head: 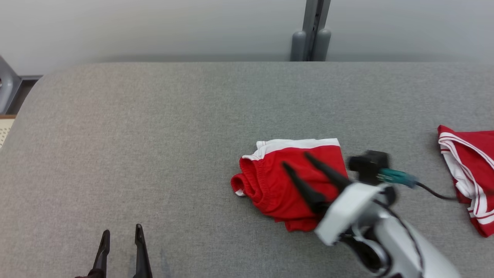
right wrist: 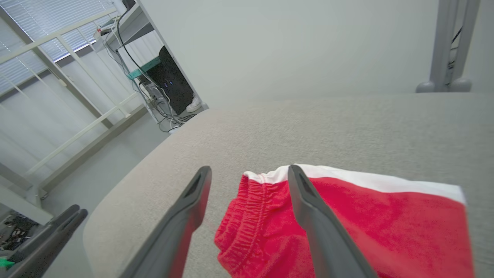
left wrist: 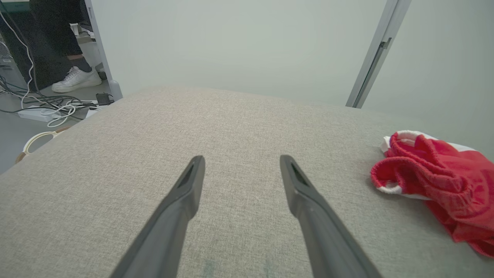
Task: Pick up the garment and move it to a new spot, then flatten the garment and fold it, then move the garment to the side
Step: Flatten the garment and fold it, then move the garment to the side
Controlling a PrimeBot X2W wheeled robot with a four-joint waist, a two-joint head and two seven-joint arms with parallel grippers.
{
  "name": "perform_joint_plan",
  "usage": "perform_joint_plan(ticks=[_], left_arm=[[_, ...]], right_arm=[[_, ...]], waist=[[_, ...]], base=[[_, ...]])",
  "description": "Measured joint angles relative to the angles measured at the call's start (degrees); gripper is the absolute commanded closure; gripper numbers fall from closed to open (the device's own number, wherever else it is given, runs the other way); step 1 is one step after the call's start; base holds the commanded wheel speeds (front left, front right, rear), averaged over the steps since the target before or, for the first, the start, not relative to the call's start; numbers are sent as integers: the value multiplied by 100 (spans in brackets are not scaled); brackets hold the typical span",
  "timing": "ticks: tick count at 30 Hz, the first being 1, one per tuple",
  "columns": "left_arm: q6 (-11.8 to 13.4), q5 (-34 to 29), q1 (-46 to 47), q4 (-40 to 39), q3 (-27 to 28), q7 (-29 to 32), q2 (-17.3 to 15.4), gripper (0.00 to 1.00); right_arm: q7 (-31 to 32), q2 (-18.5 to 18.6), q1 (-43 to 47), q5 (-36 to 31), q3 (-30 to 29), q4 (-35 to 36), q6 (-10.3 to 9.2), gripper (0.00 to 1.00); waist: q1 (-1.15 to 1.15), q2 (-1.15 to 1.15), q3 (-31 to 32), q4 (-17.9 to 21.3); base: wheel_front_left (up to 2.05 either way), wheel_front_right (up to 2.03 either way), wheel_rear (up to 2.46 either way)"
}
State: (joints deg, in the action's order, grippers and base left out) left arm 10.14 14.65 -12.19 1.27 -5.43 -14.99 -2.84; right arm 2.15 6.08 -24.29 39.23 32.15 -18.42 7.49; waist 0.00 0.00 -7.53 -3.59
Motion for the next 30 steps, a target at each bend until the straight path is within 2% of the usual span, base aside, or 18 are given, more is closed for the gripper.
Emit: perform_joint_plan(ticks=[1,4,8,12,16,17,19,27,28,29,30], left_arm=[[0,0,0,0,0,0,0,0],[-83,8,-91,-3,81,0,3,0],[-237,3,-148,9,168,0,1,0],[-394,-68,-154,90,221,0,5,0],[-545,-142,-146,234,256,0,3,0],[-611,-163,-96,323,263,0,7,0],[-641,-163,-41,388,293,0,3,0],[-677,-159,13,421,343,0,4,0],[-684,-159,13,417,337,0,4,0],[-704,-159,15,413,328,0,4,0],[-704,-156,22,407,325,0,3,0]], right_arm=[[0,0,0,0,0,0,0,0],[-536,604,455,-843,-519,379,-1,0],[-1273,1110,1163,-1695,-1204,637,0,0],[-1641,1413,1851,-2324,-1909,561,0,0],[-1701,1338,2387,-2637,-2639,535,0,0],[-1713,1188,2576,-2715,-3028,565,0,0],[-1713,1034,2798,-2839,-3244,521,1,0],[-1713,646,2832,-2894,-3328,611,1,0],[-1714,634,2761,-2885,-3283,630,1,3],[-1714,617,2682,-2863,-3205,630,0,51],[-1713,595,2594,-2856,-3094,605,0,78]], waist=[[0,0,0,0],[0,0,144,76],[0,0,355,183],[0,0,604,246],[0,0,804,252],[0,0,861,233],[0,0,897,208],[0,0,926,170],[0,0,916,151],[0,0,904,129],[0,0,888,104]], base=[[0,0,0],[0,0,0],[0,0,0],[0,0,0],[0,0,0],[0,0,0],[0,0,0],[0,0,0],[0,0,0],[0,0,0],[0,0,0]])
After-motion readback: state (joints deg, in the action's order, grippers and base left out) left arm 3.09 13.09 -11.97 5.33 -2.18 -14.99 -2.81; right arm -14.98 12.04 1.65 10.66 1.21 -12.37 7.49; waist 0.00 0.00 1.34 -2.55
